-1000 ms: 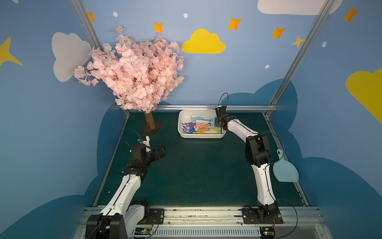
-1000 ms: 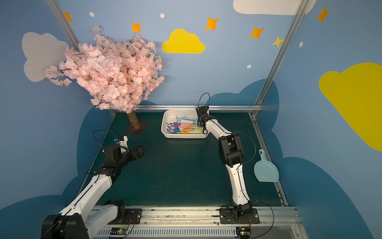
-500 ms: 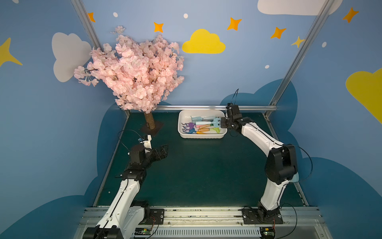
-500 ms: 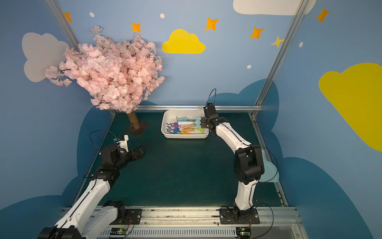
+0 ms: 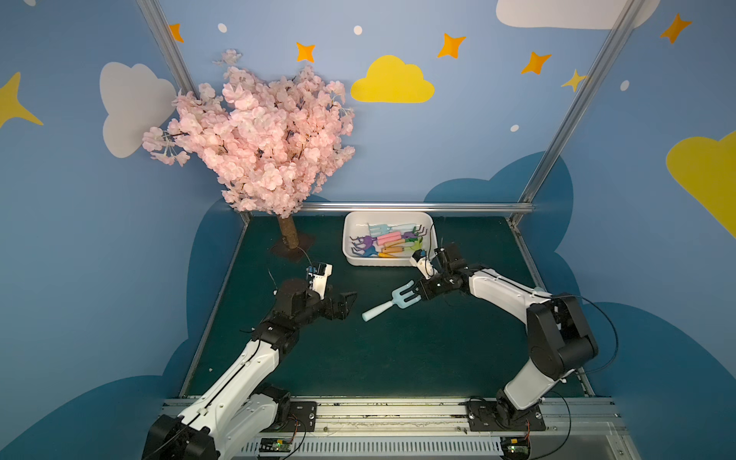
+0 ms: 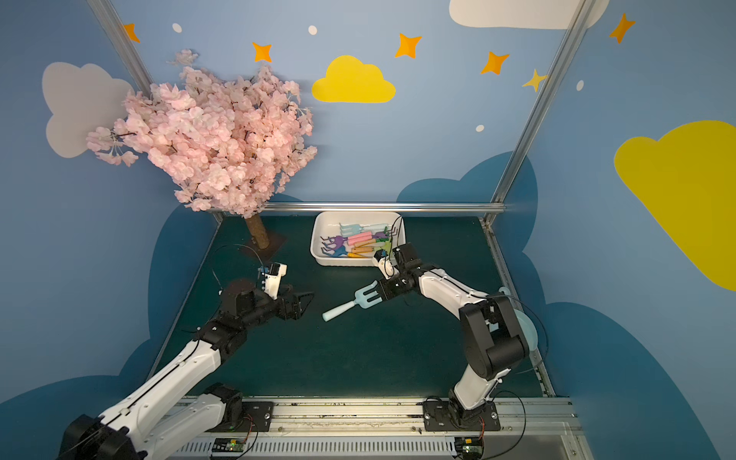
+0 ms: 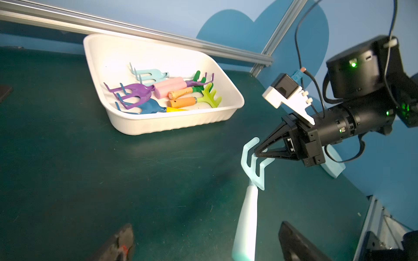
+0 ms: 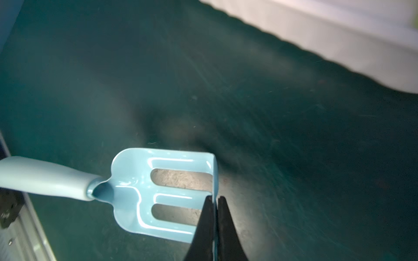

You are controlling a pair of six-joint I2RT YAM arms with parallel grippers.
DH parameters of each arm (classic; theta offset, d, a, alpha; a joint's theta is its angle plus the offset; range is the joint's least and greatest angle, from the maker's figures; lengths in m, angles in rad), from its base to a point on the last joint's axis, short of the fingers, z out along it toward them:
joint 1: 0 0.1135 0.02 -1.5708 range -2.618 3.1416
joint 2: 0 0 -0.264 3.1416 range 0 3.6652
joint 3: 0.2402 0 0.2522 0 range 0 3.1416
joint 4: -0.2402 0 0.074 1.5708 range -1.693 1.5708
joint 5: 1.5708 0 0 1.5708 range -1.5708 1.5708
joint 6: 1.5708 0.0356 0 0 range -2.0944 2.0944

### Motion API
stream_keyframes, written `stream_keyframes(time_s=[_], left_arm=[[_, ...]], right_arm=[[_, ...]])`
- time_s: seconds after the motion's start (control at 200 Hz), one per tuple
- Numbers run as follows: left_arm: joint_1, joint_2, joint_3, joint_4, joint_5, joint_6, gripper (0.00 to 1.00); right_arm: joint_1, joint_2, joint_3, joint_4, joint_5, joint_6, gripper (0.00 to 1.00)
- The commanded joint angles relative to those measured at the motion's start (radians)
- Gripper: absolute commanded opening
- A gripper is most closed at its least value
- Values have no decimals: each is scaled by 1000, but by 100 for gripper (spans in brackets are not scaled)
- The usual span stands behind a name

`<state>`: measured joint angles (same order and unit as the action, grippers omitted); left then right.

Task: Take the hand rake out of the storage box
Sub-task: Place the rake at the center of the board.

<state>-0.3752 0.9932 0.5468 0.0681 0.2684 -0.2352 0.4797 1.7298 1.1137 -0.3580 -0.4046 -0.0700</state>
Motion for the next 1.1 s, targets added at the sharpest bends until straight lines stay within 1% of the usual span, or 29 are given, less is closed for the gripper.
stream_keyframes(time_s=[0.0, 0.16, 0.25, 0.3, 0.425, 0.591, 0.626, 0.666, 0.726, 0.776, 0.796, 0.846, 0.906, 0.931, 0.951, 0.971, 1.016, 1.096], left_arm=[[-70, 77, 67, -58, -89, 92, 100], [-150, 149, 79, -68, -175, 114, 99], [-194, 202, 101, -102, -224, 117, 97], [-213, 230, 114, -120, -246, 110, 96], [-253, 275, 124, -131, -258, 99, 94], [-269, 327, 128, -120, -200, 69, 88], [-271, 334, 128, -112, -194, 64, 87], [-276, 343, 129, -111, -189, 63, 87], [-288, 361, 139, -117, -199, 69, 85], [-303, 389, 155, -141, -230, 81, 83], [-310, 404, 167, -155, -245, 86, 83], [-325, 445, 198, -193, -280, 95, 81], [-335, 501, 243, -253, -298, 94, 78], [-336, 522, 264, -279, -301, 91, 78], [-337, 537, 276, -289, -301, 90, 76], [-338, 551, 283, -294, -303, 89, 76], [-343, 580, 297, -297, -316, 91, 75], [-349, 629, 323, -298, -322, 94, 73]], right_arm=[[12, 71, 89, -32, -38, -54, 0], [27, 162, 172, -116, 93, -74, 0], [33, 190, 203, -134, 110, -79, 0], [37, 188, 203, -131, 114, -85, 4], [37, 171, 188, -114, 121, -78, 10], [37, 163, 163, -94, 106, -88, 6], [37, 165, 164, -94, 107, -86, 6], [36, 167, 165, -98, 113, -80, 9], [36, 164, 165, -104, 124, -71, 16], [34, 150, 157, -107, 135, -62, 18], [33, 139, 148, -107, 141, -56, 21], [26, 99, 125, -96, 171, -26, 39], [6, 32, 74, -69, 202, 30, 54], [-11, -6, 47, -52, 199, 53, 69], [-27, -35, 24, -41, 189, 69, 77], [-46, -64, -2, -23, 167, 90, 83], [-94, -128, -65, 26, 94, 121, 88], [-170, -240, -165, 101, 7, 165, 91]])
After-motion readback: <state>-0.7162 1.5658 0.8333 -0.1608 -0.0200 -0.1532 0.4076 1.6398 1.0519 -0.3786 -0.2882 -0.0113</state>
